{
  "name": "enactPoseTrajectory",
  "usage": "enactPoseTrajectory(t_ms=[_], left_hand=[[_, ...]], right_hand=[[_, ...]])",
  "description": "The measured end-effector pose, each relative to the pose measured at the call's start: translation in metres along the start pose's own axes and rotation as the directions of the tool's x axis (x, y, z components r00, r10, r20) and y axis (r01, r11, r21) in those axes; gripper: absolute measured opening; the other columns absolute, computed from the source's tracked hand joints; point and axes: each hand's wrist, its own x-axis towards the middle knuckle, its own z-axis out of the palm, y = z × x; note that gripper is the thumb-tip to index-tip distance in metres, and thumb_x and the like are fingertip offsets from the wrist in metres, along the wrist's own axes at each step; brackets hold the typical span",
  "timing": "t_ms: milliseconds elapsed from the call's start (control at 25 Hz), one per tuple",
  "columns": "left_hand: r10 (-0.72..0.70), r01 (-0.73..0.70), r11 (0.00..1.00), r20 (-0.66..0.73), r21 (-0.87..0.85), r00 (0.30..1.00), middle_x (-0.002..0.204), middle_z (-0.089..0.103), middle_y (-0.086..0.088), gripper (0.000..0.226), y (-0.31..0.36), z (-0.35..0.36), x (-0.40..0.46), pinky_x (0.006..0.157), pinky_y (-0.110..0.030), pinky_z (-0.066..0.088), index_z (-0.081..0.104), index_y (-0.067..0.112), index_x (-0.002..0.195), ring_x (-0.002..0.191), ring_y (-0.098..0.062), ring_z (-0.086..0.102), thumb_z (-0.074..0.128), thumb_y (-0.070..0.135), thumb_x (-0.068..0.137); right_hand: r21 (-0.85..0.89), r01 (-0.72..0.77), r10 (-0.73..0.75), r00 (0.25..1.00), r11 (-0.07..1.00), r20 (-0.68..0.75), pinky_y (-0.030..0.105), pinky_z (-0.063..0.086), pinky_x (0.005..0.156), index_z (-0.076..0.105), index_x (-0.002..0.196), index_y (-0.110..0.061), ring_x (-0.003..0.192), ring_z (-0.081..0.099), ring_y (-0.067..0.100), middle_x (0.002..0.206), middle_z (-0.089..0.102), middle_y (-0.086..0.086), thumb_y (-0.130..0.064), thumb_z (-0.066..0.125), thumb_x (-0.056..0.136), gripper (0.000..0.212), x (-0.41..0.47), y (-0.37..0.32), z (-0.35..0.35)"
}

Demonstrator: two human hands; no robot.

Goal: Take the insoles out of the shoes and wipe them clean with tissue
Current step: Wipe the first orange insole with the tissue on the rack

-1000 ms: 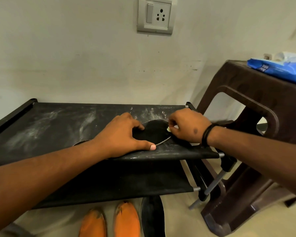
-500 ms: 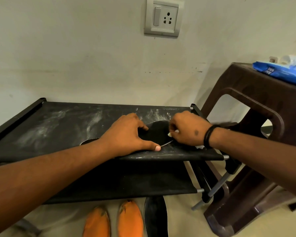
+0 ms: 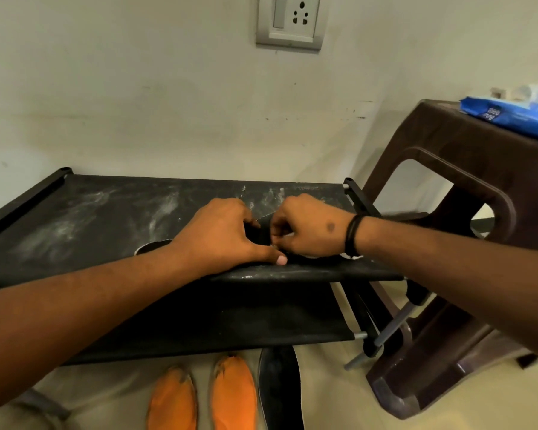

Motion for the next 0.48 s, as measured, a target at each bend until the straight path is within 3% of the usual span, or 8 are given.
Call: enactPoseTrajectory(t_ms=[80, 160, 240, 360, 480], left_hand=[[-0.004, 0.004, 1.0, 0.001, -0.004, 1.0, 0.086, 0.073, 0.005, 0.09, 0.001, 0.0, 0.001, 0.07, -0.03, 0.057, 0.078, 0.021, 0.097, 0.078, -0.009, 0.067, 0.061, 0.093, 0.046], [-0.011, 0.011, 1.0, -0.003, -0.003, 1.0, 0.095, 0.074, 0.006, 0.088, 0.003, -0.001, -0.001, 0.078, -0.03, 0.058, 0.078, 0.02, 0.104, 0.084, -0.008, 0.067, 0.066, 0.089, 0.05], [-0.017, 0.017, 1.0, -0.007, 0.006, 1.0, 0.085, 0.074, 0.004, 0.081, 0.004, -0.002, -0.002, 0.072, -0.034, 0.059, 0.079, 0.02, 0.092, 0.076, -0.008, 0.067, 0.068, 0.089, 0.05], [-0.039, 0.04, 0.999, -0.009, 0.021, 0.999, 0.065, 0.068, 0.002, 0.073, 0.002, -0.003, -0.002, 0.06, -0.035, 0.056, 0.073, 0.019, 0.071, 0.061, -0.01, 0.064, 0.069, 0.088, 0.048], [-0.042, 0.042, 0.999, -0.003, 0.027, 0.999, 0.069, 0.071, -0.006, 0.09, 0.005, -0.002, -0.002, 0.061, -0.04, 0.057, 0.075, 0.011, 0.074, 0.063, -0.018, 0.067, 0.061, 0.094, 0.045]], right_hand=[[-0.004, -0.109, 0.108, 0.987, 0.994, -0.115, 0.032, 0.057, 0.077, 0.073, 0.086, -0.015, 0.078, 0.067, 0.016, 0.085, 0.073, 0.003, -0.018, 0.061, 0.091, 0.013, 0.013, 0.015, -0.003], [-0.124, -0.213, 0.186, 0.962, 0.969, -0.199, 0.039, 0.059, 0.076, 0.072, 0.088, -0.013, 0.077, 0.067, 0.022, 0.087, 0.072, 0.007, -0.021, 0.058, 0.092, 0.016, 0.019, 0.025, -0.006], [-0.165, -0.164, 0.138, 0.977, 0.973, -0.162, 0.038, 0.059, 0.073, 0.071, 0.087, -0.011, 0.075, 0.066, 0.024, 0.084, 0.071, 0.008, -0.017, 0.058, 0.09, 0.015, 0.017, 0.012, -0.004], [-0.002, -0.002, 0.001, 0.999, 1.0, -0.044, 0.035, 0.058, 0.074, 0.072, 0.086, -0.009, 0.079, 0.068, 0.021, 0.083, 0.073, 0.007, -0.011, 0.059, 0.086, 0.013, 0.012, -0.01, 0.005], [-0.017, -0.111, 0.107, 0.981, 0.994, -0.163, 0.04, 0.057, 0.079, 0.07, 0.085, -0.013, 0.08, 0.066, 0.021, 0.086, 0.071, 0.005, -0.018, 0.06, 0.09, 0.012, 0.024, 0.011, 0.002]])
